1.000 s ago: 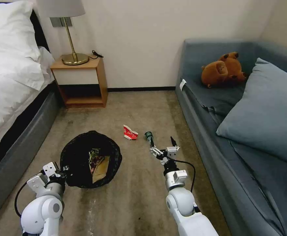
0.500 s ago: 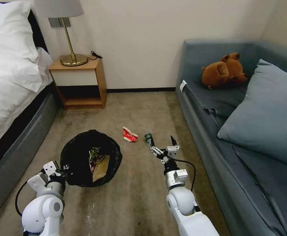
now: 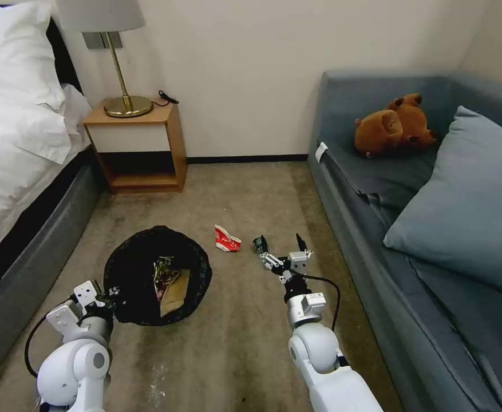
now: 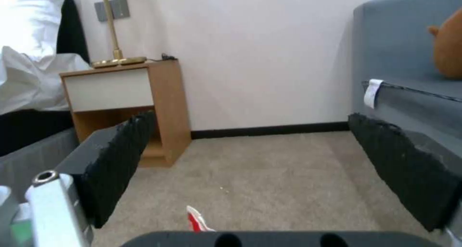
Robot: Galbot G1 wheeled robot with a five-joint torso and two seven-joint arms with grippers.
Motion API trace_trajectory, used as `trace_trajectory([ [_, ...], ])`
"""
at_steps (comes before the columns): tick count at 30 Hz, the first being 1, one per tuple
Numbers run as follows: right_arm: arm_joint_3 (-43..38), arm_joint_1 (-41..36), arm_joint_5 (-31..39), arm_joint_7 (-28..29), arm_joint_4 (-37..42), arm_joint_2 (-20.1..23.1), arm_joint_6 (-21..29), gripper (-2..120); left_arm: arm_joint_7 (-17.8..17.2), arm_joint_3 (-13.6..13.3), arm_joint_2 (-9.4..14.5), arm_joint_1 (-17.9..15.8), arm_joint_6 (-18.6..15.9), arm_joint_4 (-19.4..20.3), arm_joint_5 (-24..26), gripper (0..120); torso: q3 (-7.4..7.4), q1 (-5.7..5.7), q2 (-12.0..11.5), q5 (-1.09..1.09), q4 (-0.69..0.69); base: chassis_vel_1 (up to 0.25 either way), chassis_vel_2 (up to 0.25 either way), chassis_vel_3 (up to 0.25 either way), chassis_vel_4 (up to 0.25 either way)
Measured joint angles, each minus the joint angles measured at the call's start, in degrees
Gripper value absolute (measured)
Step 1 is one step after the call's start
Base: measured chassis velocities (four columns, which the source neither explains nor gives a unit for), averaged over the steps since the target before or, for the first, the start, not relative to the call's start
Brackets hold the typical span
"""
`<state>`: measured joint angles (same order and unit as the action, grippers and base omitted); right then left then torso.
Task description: Pick up the trash bin, then pick up the garbage on the floor and place it into the trash bin.
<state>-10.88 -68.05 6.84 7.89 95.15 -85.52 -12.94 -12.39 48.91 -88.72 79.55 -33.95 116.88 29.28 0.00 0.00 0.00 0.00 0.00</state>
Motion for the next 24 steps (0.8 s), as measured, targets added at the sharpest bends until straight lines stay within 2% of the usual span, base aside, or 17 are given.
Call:
trace_trajectory([
  [10, 0.0, 0.1, 0.0, 0.0, -0.3, 0.0, 0.0, 99, 0.0, -0.1, 0.0, -0.1, 0.2, -0.1, -0.2, 1, 0.0, 0.0, 0.0, 0.0, 0.0, -0.057, 0.045, 0.047, -0.057],
  [24, -0.2, 0.7, 0.3, 0.0, -0.8, -0.1, 0.0, 99, 0.0, -0.1, 0.1, -0.5, 0.3, -0.4, -0.4, 1, 0.0, 0.0, 0.0, 0.0, 0.0, -0.015, 0.022, 0.02, -0.02],
])
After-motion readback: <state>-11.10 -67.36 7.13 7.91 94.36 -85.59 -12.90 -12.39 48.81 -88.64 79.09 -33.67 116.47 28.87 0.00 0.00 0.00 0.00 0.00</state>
